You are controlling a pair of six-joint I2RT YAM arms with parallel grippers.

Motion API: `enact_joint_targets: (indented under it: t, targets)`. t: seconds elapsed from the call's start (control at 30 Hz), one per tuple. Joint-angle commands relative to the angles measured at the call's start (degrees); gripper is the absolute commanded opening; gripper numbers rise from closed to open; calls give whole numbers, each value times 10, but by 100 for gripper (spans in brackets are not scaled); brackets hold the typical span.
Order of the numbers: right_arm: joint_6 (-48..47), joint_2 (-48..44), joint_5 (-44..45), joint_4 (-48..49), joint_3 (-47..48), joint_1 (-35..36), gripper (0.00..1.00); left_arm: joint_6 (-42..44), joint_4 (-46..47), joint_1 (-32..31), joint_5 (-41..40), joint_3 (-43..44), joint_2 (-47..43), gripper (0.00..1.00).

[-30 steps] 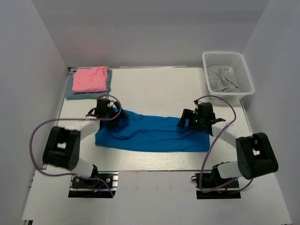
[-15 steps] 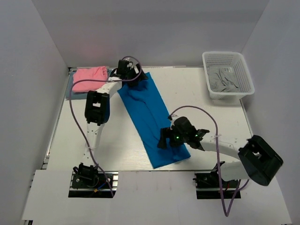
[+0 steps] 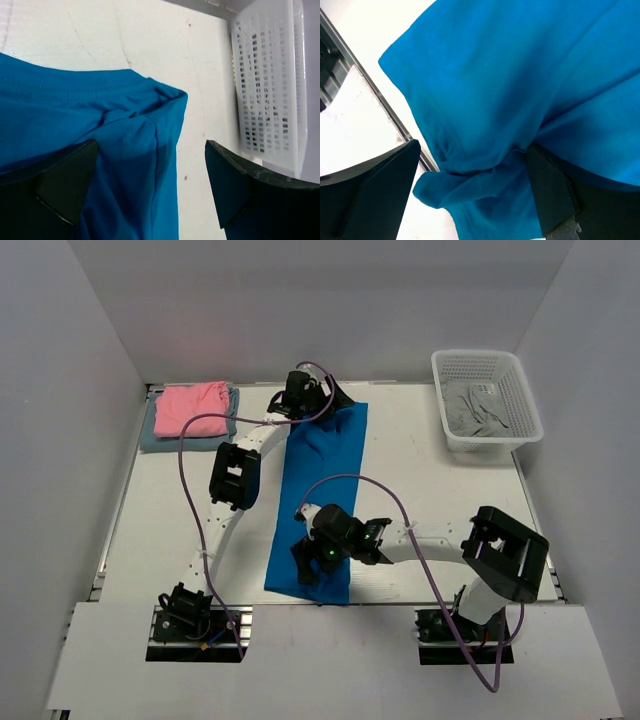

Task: Fold and stack the t-shirts
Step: Rotate the tshirt 90 degrees

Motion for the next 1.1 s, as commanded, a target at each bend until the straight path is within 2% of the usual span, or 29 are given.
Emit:
enact_joint_targets:
  t: [0.0, 0.13, 0.17, 0.37, 0.43, 0.5, 0.67, 0.83, 0.93, 0.97, 1.07]
  targets:
    - [-6, 20, -11, -106, -3, 23, 90, 2, -70, 5, -131, -24, 21, 100]
    - [14, -3, 40, -117, 15, 24, 90, -32, -97, 25, -167, 16, 39, 100]
    - [14, -24, 42, -114, 18, 26, 90, -44, -103, 25, -209, 16, 39, 100]
    - [5, -108, 85, -93, 29, 23, 90, -31, -92, 30, -270, 26, 34, 100]
    - [11, -144, 110, -97, 29, 23, 90, -23, -97, 30, -251, 42, 25, 100]
    - [20, -178, 107, -95, 21, 23, 90, 10, -55, 30, -225, 30, 3, 100]
    - [52, -229, 93, -68, -26, 23, 90, 55, -55, 30, -235, 37, -107, 100]
    - [69, -268, 106, -77, -51, 23, 90, 123, -72, 30, -217, -5, -236, 100]
    - [83, -311, 142, -74, -73, 22, 90, 144, -112, 30, -202, -37, -310, 100]
    - [97, -320, 192, -71, -96, 21, 90, 144, -126, 30, -202, -49, -326, 100]
    - [136, -355, 257, -63, -129, 15, 90, 144, -229, 25, -185, -92, -398, 100]
